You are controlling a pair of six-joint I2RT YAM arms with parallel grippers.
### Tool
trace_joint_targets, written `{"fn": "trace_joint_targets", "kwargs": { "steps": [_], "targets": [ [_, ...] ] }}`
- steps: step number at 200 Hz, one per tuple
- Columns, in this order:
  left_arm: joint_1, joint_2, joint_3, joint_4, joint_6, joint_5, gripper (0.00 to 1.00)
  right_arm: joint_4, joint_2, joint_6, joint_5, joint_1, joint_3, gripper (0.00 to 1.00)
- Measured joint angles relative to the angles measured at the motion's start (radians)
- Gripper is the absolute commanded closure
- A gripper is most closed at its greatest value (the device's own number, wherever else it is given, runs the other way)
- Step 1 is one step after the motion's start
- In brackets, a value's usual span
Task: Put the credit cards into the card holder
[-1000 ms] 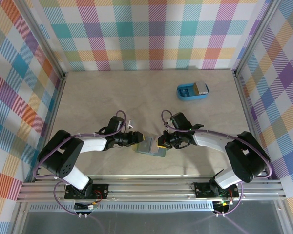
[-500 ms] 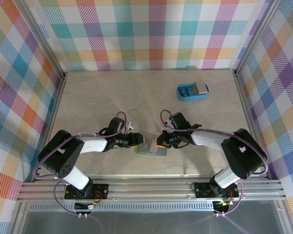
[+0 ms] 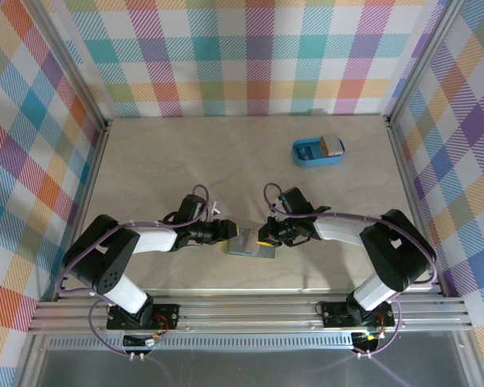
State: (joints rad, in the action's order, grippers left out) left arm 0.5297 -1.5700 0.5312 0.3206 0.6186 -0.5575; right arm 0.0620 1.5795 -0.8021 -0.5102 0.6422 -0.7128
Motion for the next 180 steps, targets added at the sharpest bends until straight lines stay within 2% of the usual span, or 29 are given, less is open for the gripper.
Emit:
{"fn": "trace_joint_targets", "kwargs": {
  "steps": [180],
  "targets": [
    [0.000, -0.006, -0.011, 0.035, 0.031, 0.001, 0.53, -0.060, 0.089, 0.034, -0.040, 0.000, -0.011, 1.00]
  ]
}}
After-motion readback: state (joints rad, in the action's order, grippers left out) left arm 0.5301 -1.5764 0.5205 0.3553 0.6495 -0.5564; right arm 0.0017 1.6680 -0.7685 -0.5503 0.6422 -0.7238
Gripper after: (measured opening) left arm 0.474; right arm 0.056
